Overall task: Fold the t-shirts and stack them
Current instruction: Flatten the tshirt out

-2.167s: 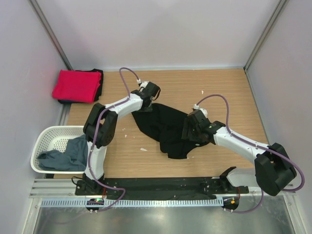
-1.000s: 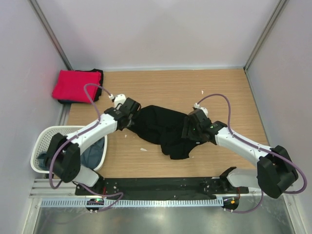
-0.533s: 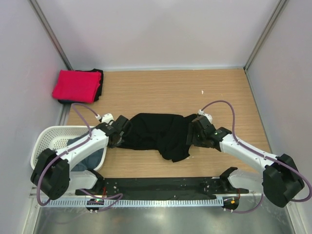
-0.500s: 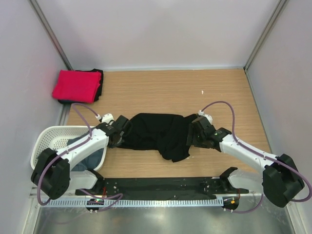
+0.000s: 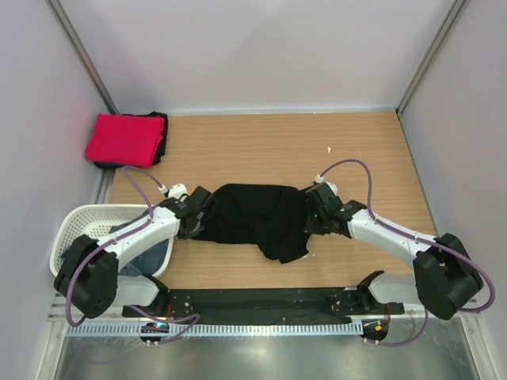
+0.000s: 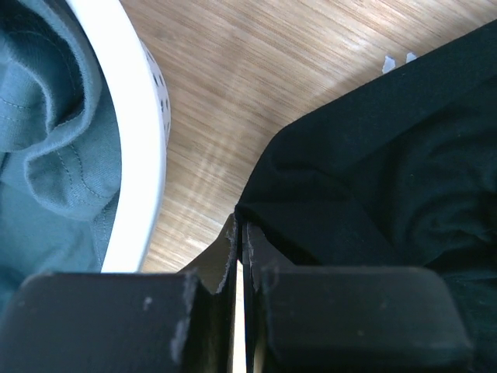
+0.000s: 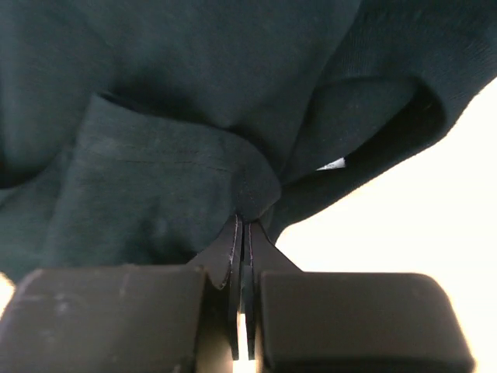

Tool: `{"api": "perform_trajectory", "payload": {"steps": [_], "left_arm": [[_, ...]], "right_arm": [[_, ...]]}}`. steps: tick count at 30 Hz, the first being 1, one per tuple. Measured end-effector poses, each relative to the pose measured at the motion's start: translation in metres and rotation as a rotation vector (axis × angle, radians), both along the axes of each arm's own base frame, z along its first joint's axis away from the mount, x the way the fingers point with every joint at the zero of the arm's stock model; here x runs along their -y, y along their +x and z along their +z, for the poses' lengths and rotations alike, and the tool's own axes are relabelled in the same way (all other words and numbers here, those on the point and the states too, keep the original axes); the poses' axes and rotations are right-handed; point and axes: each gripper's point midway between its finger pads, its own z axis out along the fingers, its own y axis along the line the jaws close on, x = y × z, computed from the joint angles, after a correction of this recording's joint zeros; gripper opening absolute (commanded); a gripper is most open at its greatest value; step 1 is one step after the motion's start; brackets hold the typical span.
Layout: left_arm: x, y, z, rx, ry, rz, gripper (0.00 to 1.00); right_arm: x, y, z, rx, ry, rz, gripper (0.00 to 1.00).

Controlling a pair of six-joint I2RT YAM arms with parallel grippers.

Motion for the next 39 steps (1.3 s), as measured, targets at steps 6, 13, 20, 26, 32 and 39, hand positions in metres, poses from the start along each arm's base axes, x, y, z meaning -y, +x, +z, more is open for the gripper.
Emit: {"api": "perform_trajectory", "payload": {"steps": [6, 13, 20, 26, 32, 39], "left_arm": [[0.001, 0.016, 0.03, 0.051, 0.022, -0.019, 0.0], [-0.011, 0.052, 0.131, 0.285, 0.019, -0.001, 0.0], [-0.036, 0.039, 0.198, 0.462, 0.023, -0.012, 0.0], [-0.042, 0.039, 0.241, 0.568, 0.037, -0.062, 0.0], [-0.038, 0.054, 0.341, 0.804, 0.003, -0.1, 0.0], [-0.041, 0.057, 0.428, 0.983, -0.017, -0.093, 0.0]], "right_arm": [[-0.002, 0.02, 0.061, 0.112, 0.022, -0.03, 0.01], [0.021, 0.048, 0.218, 0.48, 0.09, -0.157, 0.01], [0.059, 0.047, 0.26, 0.576, -0.036, -0.242, 0.01], [0.072, 0.057, 0.308, 0.661, -0.131, -0.237, 0.01], [0.083, 0.06, 0.424, 0.915, -0.088, -0.252, 0.01], [0.109, 0.031, 0.532, 1.173, -0.039, -0.274, 0.01]]}}
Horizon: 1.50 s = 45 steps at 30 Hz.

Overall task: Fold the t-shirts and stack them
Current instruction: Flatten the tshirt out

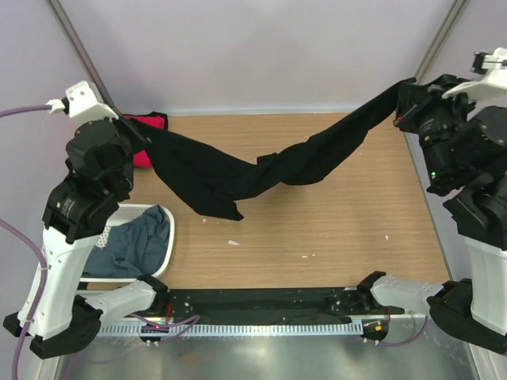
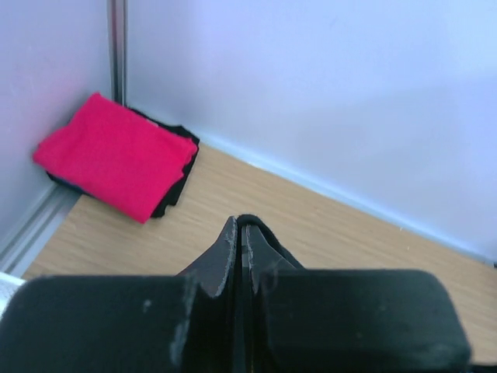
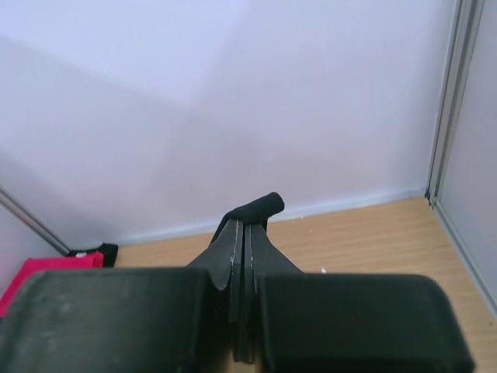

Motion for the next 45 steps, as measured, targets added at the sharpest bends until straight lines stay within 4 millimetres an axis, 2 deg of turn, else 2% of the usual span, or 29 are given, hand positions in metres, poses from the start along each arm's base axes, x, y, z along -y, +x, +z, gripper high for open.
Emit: {"api": "perform_trajectory", "payload": {"steps": [3, 5, 7, 9, 11, 13, 15, 17, 18, 19, 20, 21, 23, 26, 27, 28, 29, 31, 32, 34, 36, 37, 39, 41, 42, 45], "left_arm": [[-0.001, 0.004, 0.018, 0.025, 0.006, 0.014, 0.0], [0.002, 0.008, 0.013, 0.009, 0.011, 0.01, 0.0], [0.01, 0.014, -0.004, -0.034, 0.019, -0.014, 0.0], [0.02, 0.022, -0.038, -0.108, 0.027, -0.036, 0.0], [0.029, 0.025, -0.087, -0.219, 0.05, -0.056, 0.0], [0.037, 0.028, -0.138, -0.344, 0.074, -0.074, 0.0], [0.04, 0.022, -0.189, -0.471, 0.095, -0.077, 0.0], [0.036, 0.011, -0.233, -0.58, 0.112, -0.06, 0.0], [0.034, 0.004, -0.251, -0.626, 0.119, -0.051, 0.0], [0.031, -0.001, -0.263, -0.659, 0.119, -0.04, 0.0], [0.029, -0.005, -0.273, -0.683, 0.116, -0.027, 0.0], [0.027, -0.008, -0.28, -0.701, 0.111, -0.016, 0.0], [0.026, -0.01, -0.29, -0.722, 0.095, 0.006, 0.0], [0.027, -0.009, -0.304, -0.753, 0.077, 0.039, 0.0], [0.027, -0.009, -0.308, -0.765, 0.076, 0.047, 0.0], [0.027, -0.008, -0.312, -0.776, 0.073, 0.058, 0.0], [0.027, -0.008, -0.316, -0.786, 0.071, 0.07, 0.0], [0.023, -0.008, -0.319, -0.794, 0.066, 0.091, 0.0], [0.021, -0.009, -0.319, -0.793, 0.061, 0.1, 0.0], [0.015, -0.01, -0.316, -0.779, 0.044, 0.121, 0.0], [0.01, -0.013, -0.312, -0.759, 0.02, 0.137, 0.0], [0.007, -0.016, -0.311, -0.749, 0.008, 0.143, 0.0], [0.003, -0.021, -0.311, -0.734, -0.015, 0.155, 0.0], [-0.001, -0.027, -0.316, -0.736, -0.031, 0.168, 0.0], [-0.001, -0.029, -0.32, -0.742, -0.036, 0.174, 0.0], [-0.002, -0.036, -0.333, -0.772, -0.05, 0.182, 0.0]], "right_arm": [[0.007, -0.012, 0.019, 0.052, 0.001, 0.005, 0.01], [0.008, -0.017, 0.016, 0.059, -0.009, 0.026, 0.01], [0.008, -0.025, 0.001, 0.039, -0.026, 0.053, 0.01], [0.004, -0.028, -0.031, -0.018, -0.046, 0.085, 0.01], [-0.002, -0.035, -0.073, -0.111, -0.055, 0.131, 0.01], [-0.017, -0.036, -0.127, -0.238, -0.051, 0.198, 0.01], [-0.04, -0.041, -0.196, -0.4, -0.044, 0.295, 0.01], [-0.061, -0.055, -0.282, -0.598, -0.011, 0.386, 0.01], [-0.065, -0.068, -0.324, -0.71, 0.002, 0.407, 0.01], [-0.065, -0.081, -0.358, -0.803, 0.02, 0.418, 0.01], [-0.063, -0.099, -0.387, -0.897, 0.039, 0.419, 0.01], [-0.059, -0.118, -0.408, -0.972, 0.07, 0.42, 0.01], [-0.058, -0.137, -0.418, -1.02, 0.137, 0.434, 0.01], [-0.064, -0.151, -0.422, -1.057, 0.207, 0.463, 0.02], [-0.065, -0.153, -0.427, -1.082, 0.211, 0.463, 0.13], [-0.066, -0.155, -0.434, -1.116, 0.213, 0.458, 0.35], [-0.066, -0.158, -0.443, -1.164, 0.214, 0.446, 0.53], [-0.065, -0.161, -0.453, -1.233, 0.198, 0.415, 0.78], [-0.063, -0.161, -0.454, -1.259, 0.182, 0.398, 0.94], [-0.06, -0.155, -0.446, -1.291, 0.137, 0.365, 0.97], [-0.06, -0.137, -0.422, -1.275, 0.086, 0.322, 0.97], [-0.062, -0.121, -0.403, -1.231, 0.073, 0.307, 0.97], [-0.074, -0.079, -0.362, -1.103, 0.062, 0.287, 0.96], [-0.087, -0.039, -0.334, -0.972, 0.068, 0.275, 0.95], [-0.093, -0.02, -0.328, -0.924, 0.068, 0.263, 0.93], [-0.107, 0.023, -0.343, -0.908, 0.046, 0.218, 0.91]]}}
